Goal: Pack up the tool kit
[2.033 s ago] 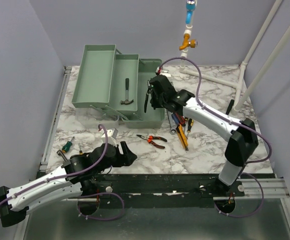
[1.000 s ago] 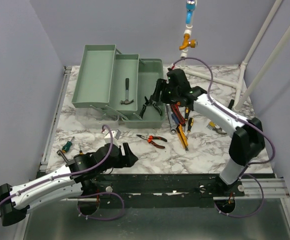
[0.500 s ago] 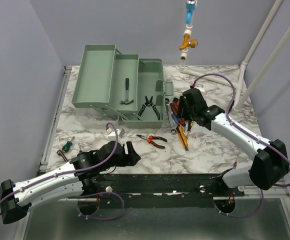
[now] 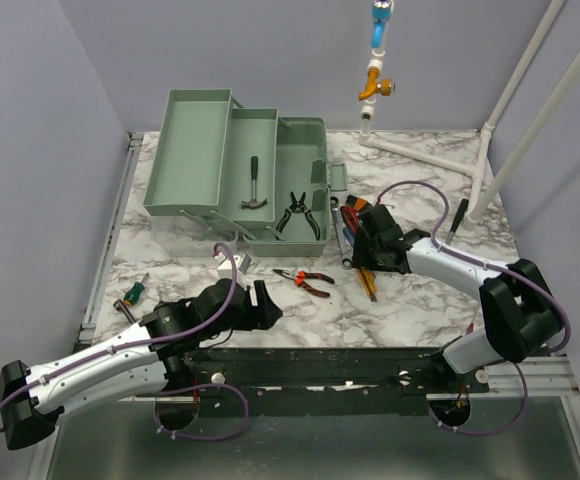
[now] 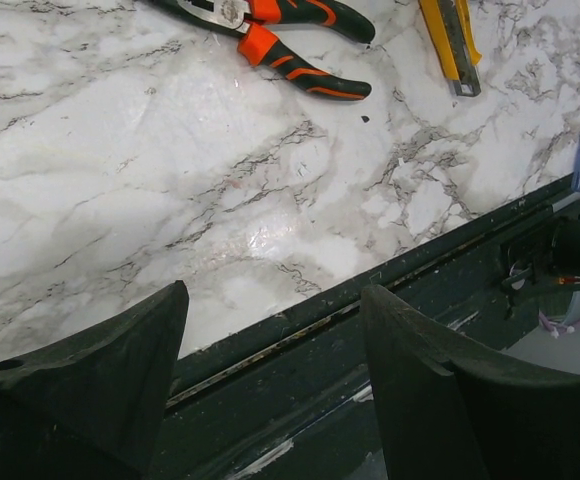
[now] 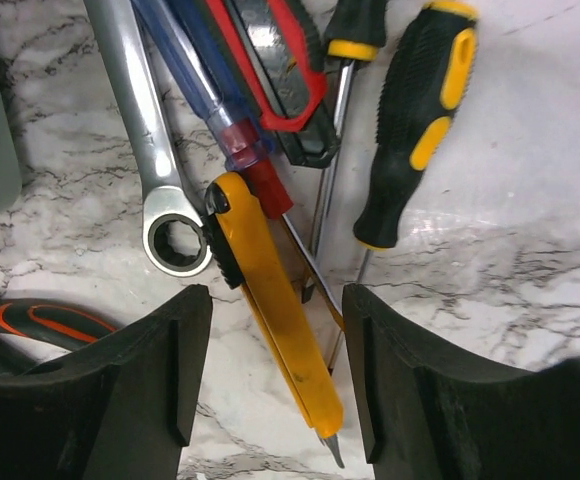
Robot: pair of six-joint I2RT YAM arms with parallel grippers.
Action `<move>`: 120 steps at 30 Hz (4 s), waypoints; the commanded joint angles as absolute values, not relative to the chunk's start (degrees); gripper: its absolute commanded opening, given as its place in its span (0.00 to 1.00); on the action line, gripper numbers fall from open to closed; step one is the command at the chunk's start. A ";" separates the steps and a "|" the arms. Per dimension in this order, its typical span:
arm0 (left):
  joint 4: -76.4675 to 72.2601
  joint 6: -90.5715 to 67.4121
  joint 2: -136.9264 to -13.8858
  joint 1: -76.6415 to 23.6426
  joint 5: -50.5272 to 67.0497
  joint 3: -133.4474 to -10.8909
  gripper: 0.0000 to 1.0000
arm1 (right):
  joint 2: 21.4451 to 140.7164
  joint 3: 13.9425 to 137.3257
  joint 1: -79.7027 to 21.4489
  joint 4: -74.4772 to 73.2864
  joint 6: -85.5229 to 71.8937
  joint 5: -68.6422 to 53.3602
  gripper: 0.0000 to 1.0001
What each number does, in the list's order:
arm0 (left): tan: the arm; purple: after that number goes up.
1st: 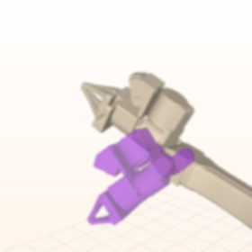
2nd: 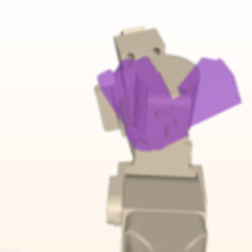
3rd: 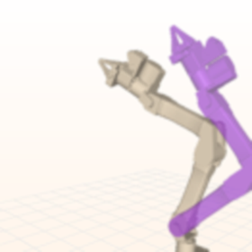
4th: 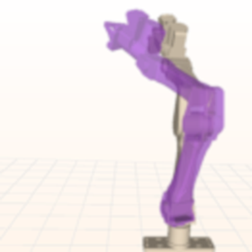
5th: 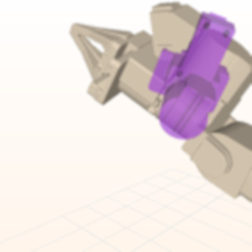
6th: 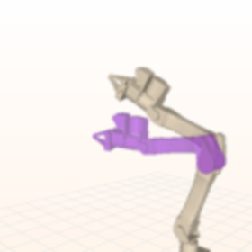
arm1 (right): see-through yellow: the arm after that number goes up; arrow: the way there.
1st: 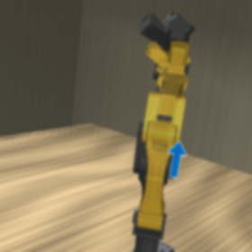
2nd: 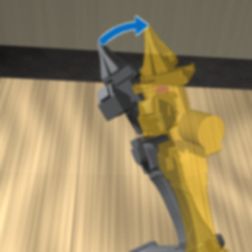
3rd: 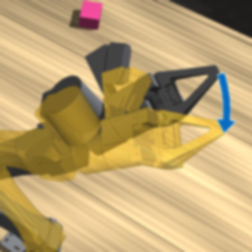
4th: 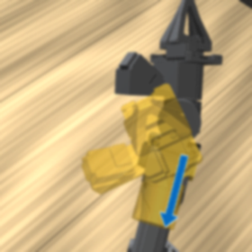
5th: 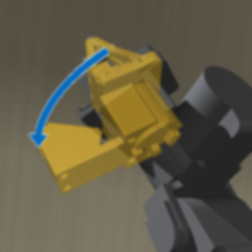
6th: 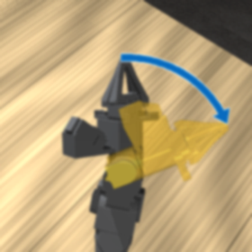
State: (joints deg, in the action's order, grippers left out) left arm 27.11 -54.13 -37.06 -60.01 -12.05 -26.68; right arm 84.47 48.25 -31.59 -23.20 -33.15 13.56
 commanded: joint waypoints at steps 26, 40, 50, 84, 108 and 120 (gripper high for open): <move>41.66 -54.24 -19.82 -59.07 -22.60 -31.88 0.71 | 86.56 42.28 -31.63 -16.53 -33.99 2.45 0.38; 44.58 -54.67 -15.48 -59.06 -26.27 -31.73 0.71 | 69.63 51.78 -31.64 -21.47 -34.14 6.27 0.03; 42.56 -54.05 -18.01 -59.01 -24.81 -31.66 0.72 | 83.57 70.04 -31.81 -14.69 -37.03 -12.52 0.01; 38.20 -53.16 -23.53 -58.89 -20.30 -30.74 0.73 | 118.95 94.49 -36.21 -20.21 -34.96 1.28 0.52; 20.85 -45.81 -39.73 -58.74 -10.09 -29.62 0.81 | 81.04 66.98 -28.85 -25.39 -31.03 27.63 0.73; 12.11 -41.53 -39.41 -58.80 -2.16 -28.16 0.99 | 92.47 63.92 -20.68 -18.72 -34.12 18.57 0.69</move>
State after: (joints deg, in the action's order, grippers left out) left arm 15.18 -43.86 -39.66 -58.87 -5.52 -28.16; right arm 87.26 61.67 -20.51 -22.33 -33.39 21.56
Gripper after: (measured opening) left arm 0.981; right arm 0.724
